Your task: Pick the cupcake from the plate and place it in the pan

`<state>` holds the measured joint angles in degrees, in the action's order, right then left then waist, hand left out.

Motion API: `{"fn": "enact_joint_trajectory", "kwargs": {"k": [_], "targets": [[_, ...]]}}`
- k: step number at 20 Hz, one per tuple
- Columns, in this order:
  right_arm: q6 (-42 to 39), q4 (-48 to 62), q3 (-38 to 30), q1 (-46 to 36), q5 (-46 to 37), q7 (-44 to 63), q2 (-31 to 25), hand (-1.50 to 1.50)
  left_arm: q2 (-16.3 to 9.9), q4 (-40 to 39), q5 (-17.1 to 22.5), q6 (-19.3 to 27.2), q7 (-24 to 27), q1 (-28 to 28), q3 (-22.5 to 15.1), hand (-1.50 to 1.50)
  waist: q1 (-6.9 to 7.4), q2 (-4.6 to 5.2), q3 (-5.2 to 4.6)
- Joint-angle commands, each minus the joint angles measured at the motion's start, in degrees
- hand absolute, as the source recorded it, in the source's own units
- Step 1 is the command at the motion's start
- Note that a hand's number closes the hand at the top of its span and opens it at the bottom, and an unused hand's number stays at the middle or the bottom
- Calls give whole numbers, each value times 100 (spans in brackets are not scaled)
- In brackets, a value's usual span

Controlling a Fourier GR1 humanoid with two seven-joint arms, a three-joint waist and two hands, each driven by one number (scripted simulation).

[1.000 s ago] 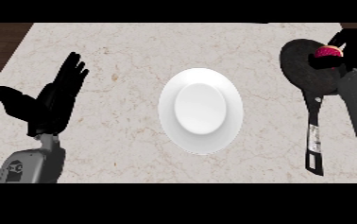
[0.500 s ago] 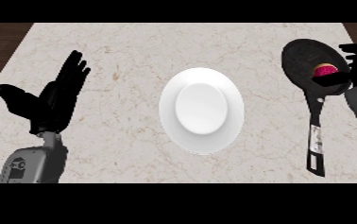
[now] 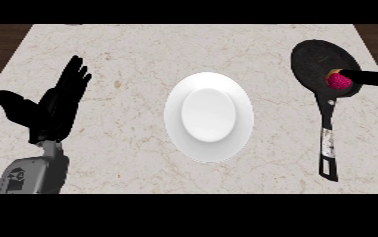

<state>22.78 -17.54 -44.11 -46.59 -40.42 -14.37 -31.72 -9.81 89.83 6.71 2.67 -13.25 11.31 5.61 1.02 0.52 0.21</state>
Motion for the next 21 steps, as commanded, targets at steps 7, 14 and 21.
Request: {"fn": "enact_joint_trajectory", "kwargs": {"k": [7,14,21], "targets": [[-2201,-425,-1152,1044,1789,-1463,-571,-150,-55,244,60,-44,-118,-336,78,0,-183,-95,-17],[-3270,-1166,-1008,2166,2360,-1650,-565,-150,-276,-146,27,-143,-9,-13,313,0,-165,-68,-25],[-3479,-2696,-799,3230,2875,-1252,-56,-150,79,-459,-221,74,149,235,52,0,-170,-58,-25]]}}
